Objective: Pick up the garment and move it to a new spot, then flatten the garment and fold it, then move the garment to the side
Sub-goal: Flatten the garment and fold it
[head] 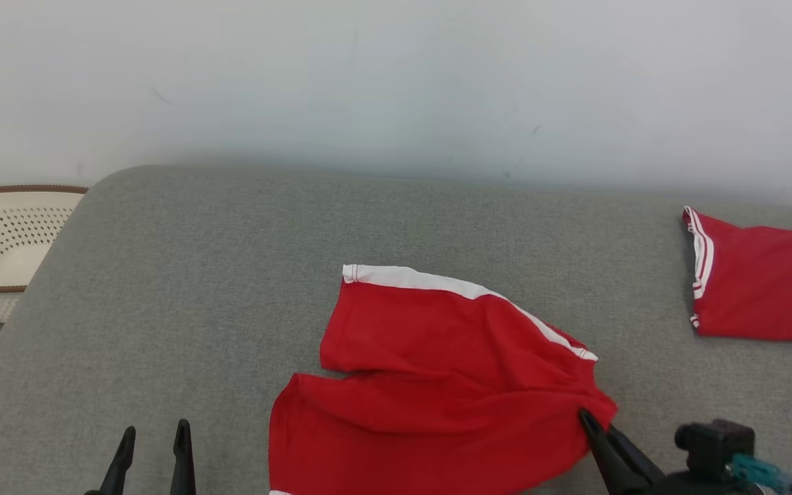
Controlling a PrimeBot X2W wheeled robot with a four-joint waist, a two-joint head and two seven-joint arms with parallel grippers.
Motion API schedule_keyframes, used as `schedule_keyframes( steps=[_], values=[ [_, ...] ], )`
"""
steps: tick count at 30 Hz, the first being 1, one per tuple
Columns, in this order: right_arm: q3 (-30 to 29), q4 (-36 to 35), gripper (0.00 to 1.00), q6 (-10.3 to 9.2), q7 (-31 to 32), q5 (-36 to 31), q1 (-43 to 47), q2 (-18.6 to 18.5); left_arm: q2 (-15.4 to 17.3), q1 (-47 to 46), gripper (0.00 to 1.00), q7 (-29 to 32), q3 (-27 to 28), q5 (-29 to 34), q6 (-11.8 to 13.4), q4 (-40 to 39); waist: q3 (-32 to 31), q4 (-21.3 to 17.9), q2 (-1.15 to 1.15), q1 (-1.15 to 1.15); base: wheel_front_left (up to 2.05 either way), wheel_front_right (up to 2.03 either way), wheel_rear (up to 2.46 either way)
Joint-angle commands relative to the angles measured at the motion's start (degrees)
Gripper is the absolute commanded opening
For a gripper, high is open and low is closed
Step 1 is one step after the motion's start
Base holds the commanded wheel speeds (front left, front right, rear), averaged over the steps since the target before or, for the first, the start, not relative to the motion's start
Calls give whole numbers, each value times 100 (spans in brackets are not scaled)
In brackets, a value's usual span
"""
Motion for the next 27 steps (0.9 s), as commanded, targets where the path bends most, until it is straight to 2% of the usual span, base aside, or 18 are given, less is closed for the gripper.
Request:
schedule_keyframes(
  steps=[1,10,21,27],
  values=[
    [50,83,0,4,-70,-54,-140,36,-3,26,100,-27,14,50,-23,22,-2,33,0,0,0,0,0],
    [181,1867,0,4,-525,-34,-1677,273,-68,-9,100,-25,-14,103,-105,95,52,222,0,0,0,0,0],
    [114,4399,0,4,-818,-345,-3161,238,-184,-237,100,-25,-128,160,-280,288,208,485,0,0,0,0,0],
    [164,5101,0,4,-1136,-405,-3461,302,-218,-276,100,-25,-95,196,-320,364,233,500,0,0,0,0,0]
  ],
)
